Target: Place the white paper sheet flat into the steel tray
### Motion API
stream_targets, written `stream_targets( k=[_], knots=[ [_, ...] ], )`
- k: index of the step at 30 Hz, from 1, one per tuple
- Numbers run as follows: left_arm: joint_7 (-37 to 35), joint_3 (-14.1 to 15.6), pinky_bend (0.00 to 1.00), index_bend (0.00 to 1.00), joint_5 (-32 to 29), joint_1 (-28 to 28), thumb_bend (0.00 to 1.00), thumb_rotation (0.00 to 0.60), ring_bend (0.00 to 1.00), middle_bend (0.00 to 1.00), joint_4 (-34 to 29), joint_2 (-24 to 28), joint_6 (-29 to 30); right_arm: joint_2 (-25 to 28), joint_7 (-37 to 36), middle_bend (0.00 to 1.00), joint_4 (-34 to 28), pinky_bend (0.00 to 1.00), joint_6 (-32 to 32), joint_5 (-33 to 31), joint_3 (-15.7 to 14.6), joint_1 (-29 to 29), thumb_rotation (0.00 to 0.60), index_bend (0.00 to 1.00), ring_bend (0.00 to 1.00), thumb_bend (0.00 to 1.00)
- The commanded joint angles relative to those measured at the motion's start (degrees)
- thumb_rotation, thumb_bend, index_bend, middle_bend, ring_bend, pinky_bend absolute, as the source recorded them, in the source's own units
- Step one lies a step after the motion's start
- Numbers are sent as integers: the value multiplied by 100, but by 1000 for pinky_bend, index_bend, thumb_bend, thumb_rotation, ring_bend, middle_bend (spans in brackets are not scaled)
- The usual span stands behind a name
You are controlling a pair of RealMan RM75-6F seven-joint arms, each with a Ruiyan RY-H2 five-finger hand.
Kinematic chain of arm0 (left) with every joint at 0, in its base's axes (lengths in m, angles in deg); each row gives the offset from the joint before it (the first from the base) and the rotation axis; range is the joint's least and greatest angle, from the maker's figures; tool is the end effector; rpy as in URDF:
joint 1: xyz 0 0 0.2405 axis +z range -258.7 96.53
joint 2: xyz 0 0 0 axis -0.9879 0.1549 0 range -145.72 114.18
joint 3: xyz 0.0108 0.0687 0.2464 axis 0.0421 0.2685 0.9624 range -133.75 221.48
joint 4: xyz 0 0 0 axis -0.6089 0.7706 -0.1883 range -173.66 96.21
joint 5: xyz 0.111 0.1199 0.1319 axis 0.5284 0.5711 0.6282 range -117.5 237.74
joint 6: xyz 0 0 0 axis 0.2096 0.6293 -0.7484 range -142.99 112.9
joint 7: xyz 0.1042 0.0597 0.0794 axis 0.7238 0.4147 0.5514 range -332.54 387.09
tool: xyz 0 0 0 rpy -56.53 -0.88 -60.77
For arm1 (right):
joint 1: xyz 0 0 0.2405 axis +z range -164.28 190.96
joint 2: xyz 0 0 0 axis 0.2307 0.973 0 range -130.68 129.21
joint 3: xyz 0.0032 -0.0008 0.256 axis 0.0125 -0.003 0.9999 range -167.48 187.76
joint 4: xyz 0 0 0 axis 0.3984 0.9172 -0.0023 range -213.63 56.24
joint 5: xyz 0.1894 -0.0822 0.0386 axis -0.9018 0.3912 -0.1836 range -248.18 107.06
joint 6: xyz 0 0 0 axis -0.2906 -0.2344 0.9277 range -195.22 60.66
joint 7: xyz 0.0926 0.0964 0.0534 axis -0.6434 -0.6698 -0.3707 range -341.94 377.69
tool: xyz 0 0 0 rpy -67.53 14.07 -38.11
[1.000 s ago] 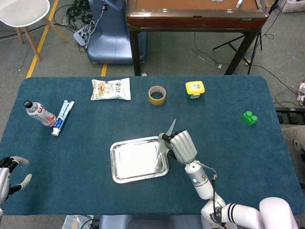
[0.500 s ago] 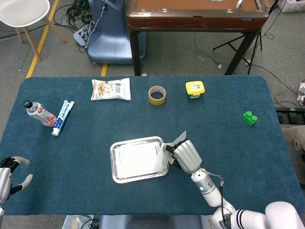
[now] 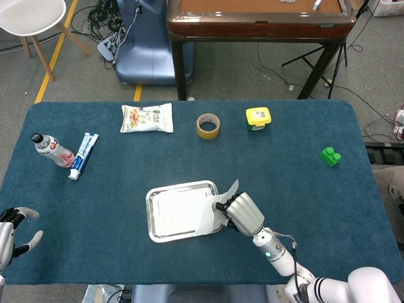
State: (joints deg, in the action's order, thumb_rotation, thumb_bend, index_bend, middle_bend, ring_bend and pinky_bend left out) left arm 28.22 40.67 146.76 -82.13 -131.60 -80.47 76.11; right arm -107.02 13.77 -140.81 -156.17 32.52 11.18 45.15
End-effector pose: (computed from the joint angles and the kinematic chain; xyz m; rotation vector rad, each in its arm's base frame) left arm -0.3119 0.1607 0.1692 -1.2935 -0.8563 -0.9320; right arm -0.1428 -0.2579 -0.0439 1.8051 -0.6299 1.6293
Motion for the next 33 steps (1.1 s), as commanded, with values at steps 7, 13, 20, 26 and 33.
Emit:
stream_targets(
  k=[7, 13, 20, 26, 33],
  knots=[
    [29, 12, 459, 427, 12, -9, 228, 600, 310, 409, -1, -14, -24, -57, -520, 1000, 562, 1000, -316, 389, -262, 26, 600, 645, 1000, 706],
    [45, 21, 459, 427, 19, -17, 228, 600, 310, 409, -5, -26, -44, -121, -909, 1000, 1002, 1000, -529, 599, -396, 71, 600, 654, 1000, 705],
    [28, 21, 459, 427, 21, -15, 228, 600, 310, 409, -9, -19, -42, -246, -1003, 1000, 1329, 1000, -516, 612, -444, 102, 600, 654, 1000, 706],
    [12, 17, 459, 427, 24, -6, 228, 600, 310, 409, -14, -6, -22, -251, -1059, 1000, 1526, 1000, -514, 572, -477, 81, 600, 657, 1000, 705],
    [27, 28, 459, 427, 27, -17, 228, 600, 310, 409, -17, -14, -52, -223, -965, 1000, 1646, 1000, -415, 452, -464, 52, 600, 658, 1000, 705]
  ],
)
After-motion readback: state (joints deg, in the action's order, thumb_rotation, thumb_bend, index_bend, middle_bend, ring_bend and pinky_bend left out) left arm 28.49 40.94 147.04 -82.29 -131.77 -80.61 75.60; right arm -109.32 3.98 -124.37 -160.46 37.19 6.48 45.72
